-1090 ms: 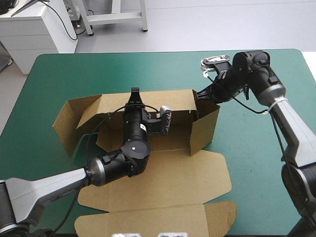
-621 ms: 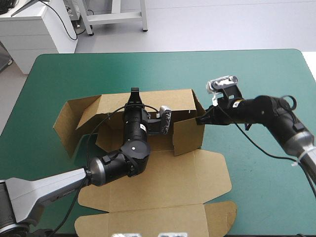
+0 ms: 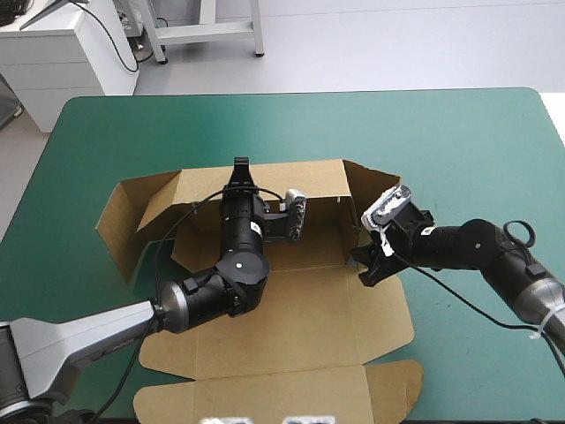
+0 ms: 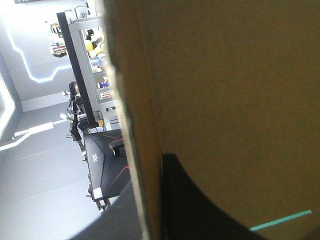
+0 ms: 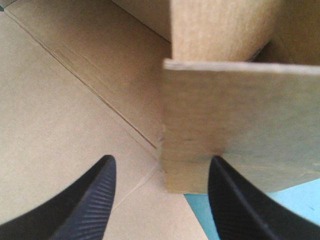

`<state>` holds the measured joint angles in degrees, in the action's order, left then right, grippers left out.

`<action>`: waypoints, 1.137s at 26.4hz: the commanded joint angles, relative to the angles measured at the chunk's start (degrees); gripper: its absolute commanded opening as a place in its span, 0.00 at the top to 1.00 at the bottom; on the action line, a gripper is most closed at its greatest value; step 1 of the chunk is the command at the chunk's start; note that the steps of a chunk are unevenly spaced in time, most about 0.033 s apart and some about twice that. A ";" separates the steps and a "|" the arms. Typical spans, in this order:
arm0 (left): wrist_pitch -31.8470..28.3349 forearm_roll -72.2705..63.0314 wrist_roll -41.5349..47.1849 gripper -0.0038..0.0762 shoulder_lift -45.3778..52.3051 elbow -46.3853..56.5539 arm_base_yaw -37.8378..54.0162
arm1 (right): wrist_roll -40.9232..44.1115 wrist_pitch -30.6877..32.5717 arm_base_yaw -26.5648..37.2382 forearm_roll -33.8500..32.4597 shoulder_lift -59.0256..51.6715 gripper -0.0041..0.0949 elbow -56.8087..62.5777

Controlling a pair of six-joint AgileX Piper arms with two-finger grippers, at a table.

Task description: Fold the box

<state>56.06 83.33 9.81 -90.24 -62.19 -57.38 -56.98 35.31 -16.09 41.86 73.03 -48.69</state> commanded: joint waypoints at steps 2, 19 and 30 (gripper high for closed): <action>2.08 3.06 -0.58 0.96 2.23 -1.20 -0.25 | -2.17 -0.76 0.26 0.69 -1.64 0.36 -1.51; 2.18 3.06 -0.58 0.96 2.23 -1.20 -0.25 | 38.30 22.19 0.26 -14.06 -1.64 0.96 -20.39; 2.14 3.04 1.07 0.96 2.23 -1.20 -0.25 | 52.03 35.79 0.26 -35.05 6.09 0.96 -48.93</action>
<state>56.06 83.33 10.51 -90.24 -62.19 -57.38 -6.21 70.82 -16.09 8.40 77.97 -90.62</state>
